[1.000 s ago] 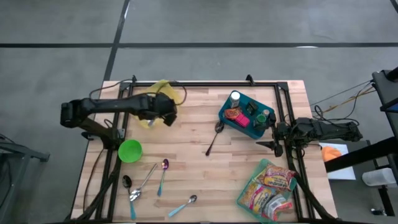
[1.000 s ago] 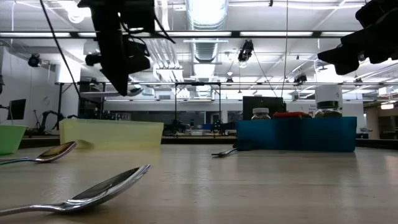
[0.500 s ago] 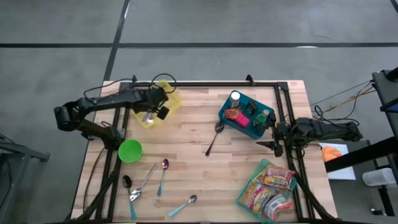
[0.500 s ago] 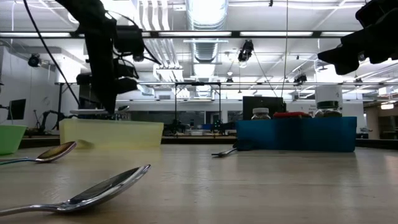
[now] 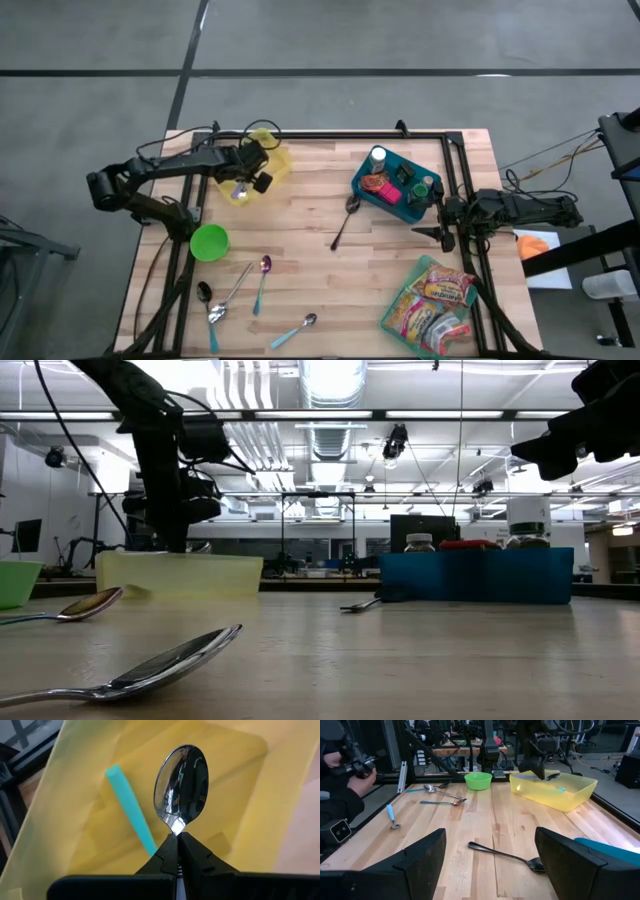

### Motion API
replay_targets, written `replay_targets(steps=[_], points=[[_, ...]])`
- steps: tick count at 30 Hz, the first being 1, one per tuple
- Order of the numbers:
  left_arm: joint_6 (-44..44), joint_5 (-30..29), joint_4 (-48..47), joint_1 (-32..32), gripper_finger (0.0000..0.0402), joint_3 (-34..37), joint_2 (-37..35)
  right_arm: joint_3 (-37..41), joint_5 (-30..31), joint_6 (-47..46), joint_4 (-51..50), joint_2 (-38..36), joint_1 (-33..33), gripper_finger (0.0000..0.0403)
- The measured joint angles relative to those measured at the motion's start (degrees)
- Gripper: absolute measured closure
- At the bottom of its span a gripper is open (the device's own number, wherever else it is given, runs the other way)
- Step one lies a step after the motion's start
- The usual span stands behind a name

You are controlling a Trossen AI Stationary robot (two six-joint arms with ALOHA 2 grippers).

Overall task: Pick & Place Food Item
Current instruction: Put the purple spoon into the yellow bin, then put the violet spoon into the yellow bin

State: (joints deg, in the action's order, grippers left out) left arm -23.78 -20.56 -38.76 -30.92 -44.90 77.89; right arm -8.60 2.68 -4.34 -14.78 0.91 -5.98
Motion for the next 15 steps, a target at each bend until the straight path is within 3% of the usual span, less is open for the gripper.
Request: replay_targets(steps=[4, 15], points=[[-0.01, 0.72, 0.02, -0.02, 0.0390, 0.25, 0.00, 0.00, -0.01, -0.08, -0.01, 0.00, -0.02, 0.0100], [-0.19, 1.88, 0.46, -0.02, 0.0308, 0.25, 0.00, 0.00, -0.02, 0.00, -0.01, -0.01, -0.02, 0.0100]])
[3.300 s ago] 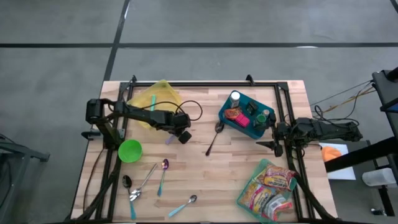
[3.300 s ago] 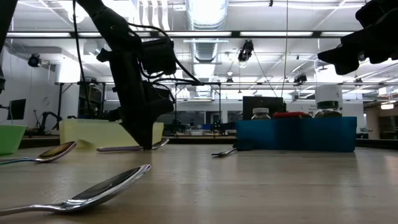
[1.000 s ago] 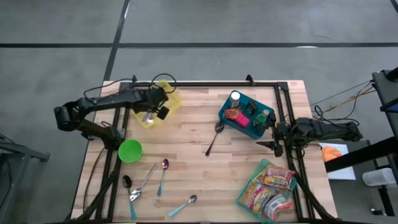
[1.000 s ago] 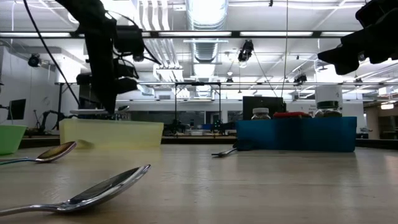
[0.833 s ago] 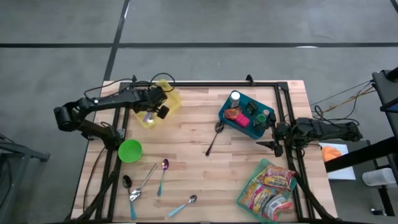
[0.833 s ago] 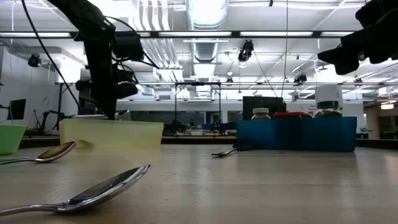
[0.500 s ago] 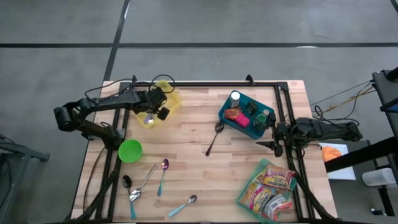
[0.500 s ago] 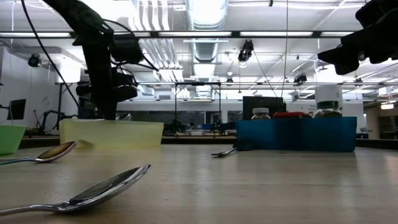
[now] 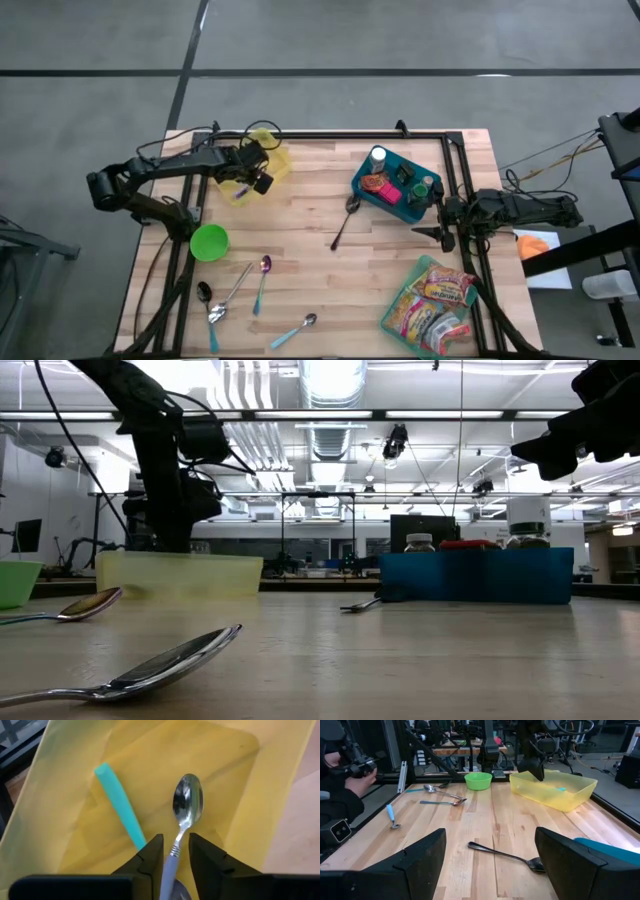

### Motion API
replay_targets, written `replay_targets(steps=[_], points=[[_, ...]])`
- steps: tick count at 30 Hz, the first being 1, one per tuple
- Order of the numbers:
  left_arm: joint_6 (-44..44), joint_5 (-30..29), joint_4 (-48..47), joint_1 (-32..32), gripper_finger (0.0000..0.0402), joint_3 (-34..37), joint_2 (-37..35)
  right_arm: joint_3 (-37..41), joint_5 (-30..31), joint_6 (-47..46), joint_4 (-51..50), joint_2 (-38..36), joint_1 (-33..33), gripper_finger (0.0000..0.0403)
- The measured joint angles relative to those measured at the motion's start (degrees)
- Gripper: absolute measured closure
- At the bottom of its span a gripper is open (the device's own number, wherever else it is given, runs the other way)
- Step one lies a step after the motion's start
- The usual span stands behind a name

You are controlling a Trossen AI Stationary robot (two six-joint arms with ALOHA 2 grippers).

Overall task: Pick & Place Food Item
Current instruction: Put the violet spoon into the yellow bin

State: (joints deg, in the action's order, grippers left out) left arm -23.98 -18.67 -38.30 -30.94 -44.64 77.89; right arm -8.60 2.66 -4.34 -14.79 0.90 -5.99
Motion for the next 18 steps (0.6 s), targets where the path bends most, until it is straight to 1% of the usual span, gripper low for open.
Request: replay_targets(steps=[12, 18], points=[[-0.03, 2.14, 0.39, 0.17, 0.0257, -0.70, -0.04, 0.00, -0.01, -0.04, 0.00, 0.01, 0.02, 0.0100], [-0.30, 6.37, -2.14, 0.79, 0.0244, -4.20, -0.12, 0.00, 0.02, -0.11, 0.00, 0.00, 0.00, 0.0100]])
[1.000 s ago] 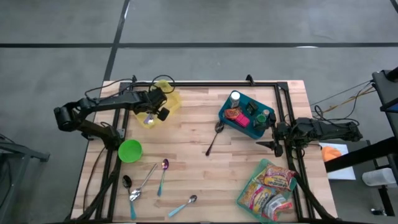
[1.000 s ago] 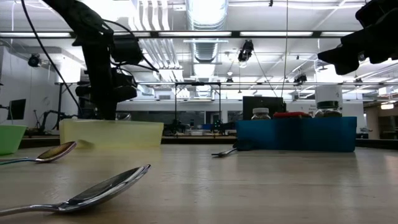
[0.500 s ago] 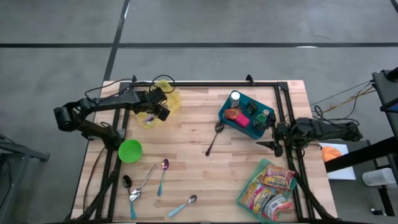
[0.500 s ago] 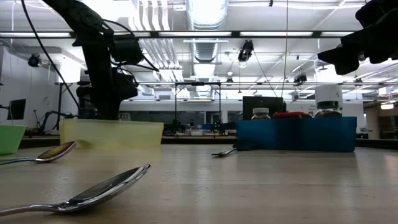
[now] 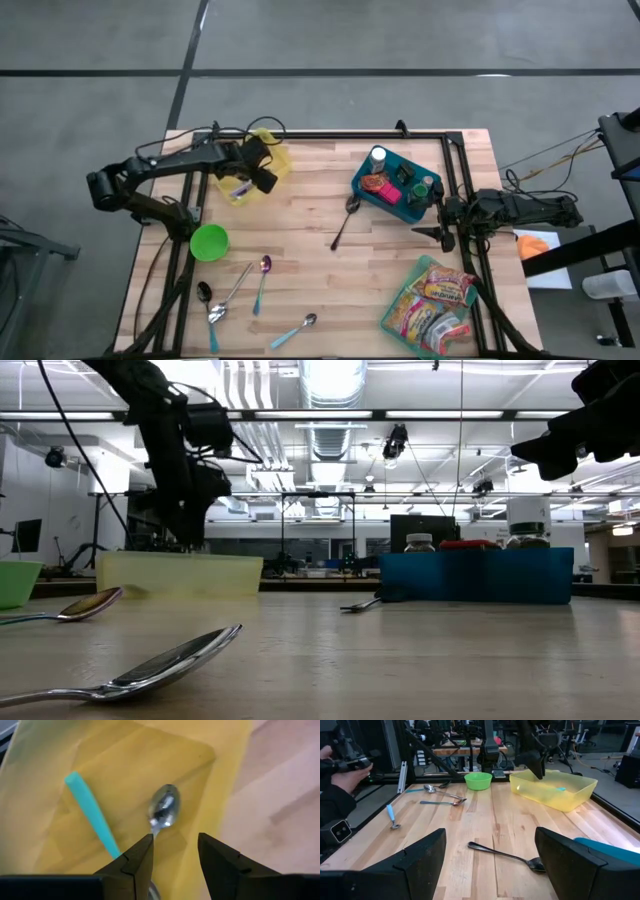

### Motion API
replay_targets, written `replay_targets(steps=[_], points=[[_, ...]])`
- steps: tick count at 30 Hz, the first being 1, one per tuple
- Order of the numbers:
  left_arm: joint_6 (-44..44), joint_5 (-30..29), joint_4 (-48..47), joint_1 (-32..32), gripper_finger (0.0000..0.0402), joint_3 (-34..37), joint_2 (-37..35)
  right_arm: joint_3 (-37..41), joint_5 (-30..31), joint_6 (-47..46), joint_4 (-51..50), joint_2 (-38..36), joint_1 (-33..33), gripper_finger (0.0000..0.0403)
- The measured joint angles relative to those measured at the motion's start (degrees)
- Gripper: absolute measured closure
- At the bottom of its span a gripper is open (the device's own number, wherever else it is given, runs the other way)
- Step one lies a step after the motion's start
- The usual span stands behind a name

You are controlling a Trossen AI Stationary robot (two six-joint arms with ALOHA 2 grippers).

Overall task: Pick & Place Food Item
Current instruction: Put the violet spoon into the yellow bin

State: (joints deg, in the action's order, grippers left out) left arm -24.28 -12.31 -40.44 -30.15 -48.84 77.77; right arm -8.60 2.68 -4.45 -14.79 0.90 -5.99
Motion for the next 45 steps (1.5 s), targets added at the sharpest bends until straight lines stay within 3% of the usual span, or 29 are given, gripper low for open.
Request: replay_targets(steps=[10, 24, 36, 45], points=[[-9.69, 0.37, -8.53, 6.98, 0.0244, -6.41, -0.03, 0.00, -0.02, 0.01, 0.00, 0.01, 0.00, 0.0100], [-33.21, 2.72, -18.06, 26.87, 0.0244, -10.47, -0.06, 0.00, -0.02, 0.09, 0.00, 0.01, -0.01, 0.0100], [-48.69, 6.37, -16.48, 40.99, 0.0244, -10.36, -0.04, 0.00, -0.02, 0.05, 0.00, -0.01, 0.00, 0.0100], [-55.35, 6.39, -3.53, 51.87, 0.0244, -2.54, -0.03, 0.00, -0.01, 0.09, 0.01, -0.01, -0.01, 0.0100]])
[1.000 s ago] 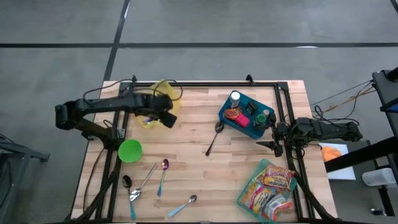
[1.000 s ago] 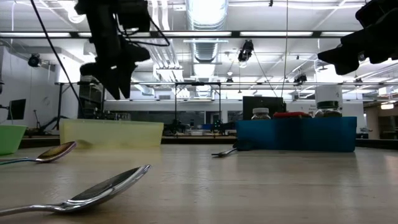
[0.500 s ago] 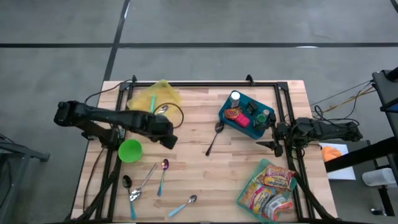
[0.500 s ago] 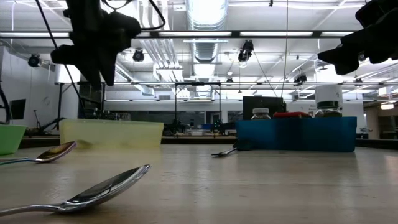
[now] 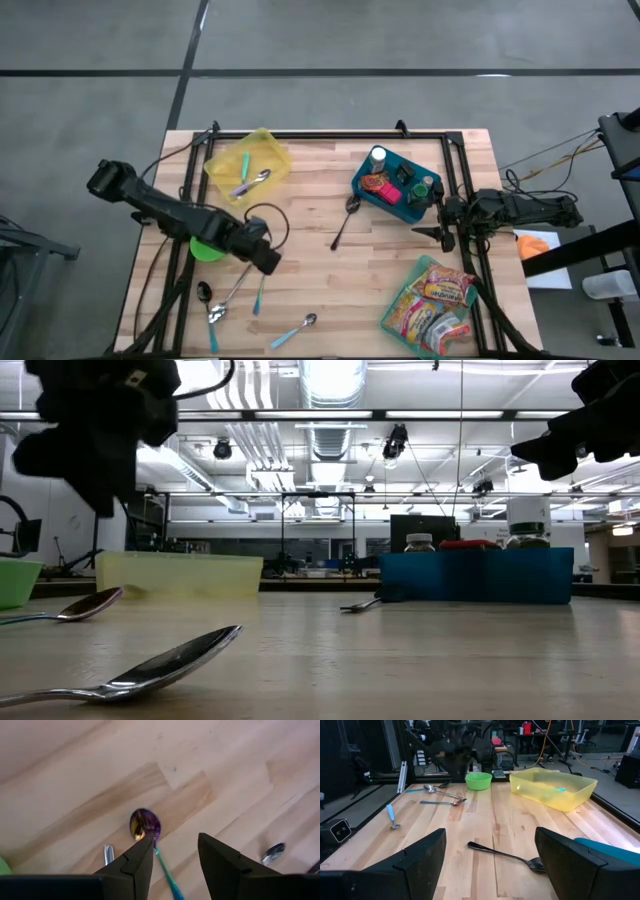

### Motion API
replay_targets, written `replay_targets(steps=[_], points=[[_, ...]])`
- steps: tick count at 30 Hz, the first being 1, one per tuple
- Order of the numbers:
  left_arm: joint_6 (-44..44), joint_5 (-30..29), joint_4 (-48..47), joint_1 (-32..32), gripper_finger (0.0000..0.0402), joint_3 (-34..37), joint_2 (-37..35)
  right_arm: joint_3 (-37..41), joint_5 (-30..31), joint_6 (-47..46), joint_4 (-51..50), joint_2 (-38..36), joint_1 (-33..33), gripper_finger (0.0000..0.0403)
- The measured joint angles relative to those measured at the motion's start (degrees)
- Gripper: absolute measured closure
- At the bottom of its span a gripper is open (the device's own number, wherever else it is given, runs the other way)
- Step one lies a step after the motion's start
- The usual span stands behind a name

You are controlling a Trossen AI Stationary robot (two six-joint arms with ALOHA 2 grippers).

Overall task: Pick & Place Food Item
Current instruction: Put the violet spoon into the yellow bin

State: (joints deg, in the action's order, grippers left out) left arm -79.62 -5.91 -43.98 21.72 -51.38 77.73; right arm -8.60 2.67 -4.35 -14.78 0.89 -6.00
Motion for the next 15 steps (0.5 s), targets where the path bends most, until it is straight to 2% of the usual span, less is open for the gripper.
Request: replay_targets(steps=[5, 9, 15], points=[[0.57, -1.26, 7.32, 1.61, 0.0244, 6.12, 0.00, 0.00, 0.01, -0.01, -0.01, 0.00, 0.02, 0.0100], [4.62, -2.20, 13.58, 1.59, 0.0244, 11.29, 0.00, 0.00, 0.01, 0.01, 0.01, 0.00, 0.00, 0.0100], [8.29, -2.21, 14.91, 0.43, 0.0244, 15.27, 0.00, 0.00, 0.01, -0.03, -0.01, 0.02, 0.02, 0.0100]])
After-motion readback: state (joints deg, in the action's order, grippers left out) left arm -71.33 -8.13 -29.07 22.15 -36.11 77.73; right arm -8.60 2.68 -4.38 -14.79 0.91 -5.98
